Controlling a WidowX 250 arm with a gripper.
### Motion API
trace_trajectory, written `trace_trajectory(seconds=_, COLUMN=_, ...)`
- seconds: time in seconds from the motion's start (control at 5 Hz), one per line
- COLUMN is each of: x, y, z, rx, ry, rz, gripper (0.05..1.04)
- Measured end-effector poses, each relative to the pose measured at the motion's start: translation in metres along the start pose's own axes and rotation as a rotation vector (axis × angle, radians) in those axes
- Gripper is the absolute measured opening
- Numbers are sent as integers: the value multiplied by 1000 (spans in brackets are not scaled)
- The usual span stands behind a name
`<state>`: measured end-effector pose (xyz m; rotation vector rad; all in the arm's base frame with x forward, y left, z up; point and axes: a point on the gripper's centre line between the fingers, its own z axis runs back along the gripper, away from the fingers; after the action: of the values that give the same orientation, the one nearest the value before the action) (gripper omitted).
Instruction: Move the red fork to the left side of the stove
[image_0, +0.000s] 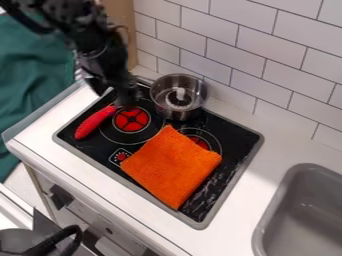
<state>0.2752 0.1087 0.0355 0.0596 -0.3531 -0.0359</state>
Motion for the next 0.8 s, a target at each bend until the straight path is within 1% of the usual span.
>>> trace_trajectory(seconds=0.2, x=-2, y=-33, z=2, rx=-62, ry=77, rz=26, gripper=1003)
trace_trajectory(seconds=0.4, x=-6, y=-61, z=0, rx=-103, ry=117, rz=116, gripper=1003)
trace_trajectory(seconds=0.6, x=-9, y=-78, z=0, rx=-129, ry=118, rz=149, gripper=1003)
trace_trajectory(seconds=0.8, x=-10, y=-90, z=0, rx=-131, ry=134, rz=114, gripper=1003)
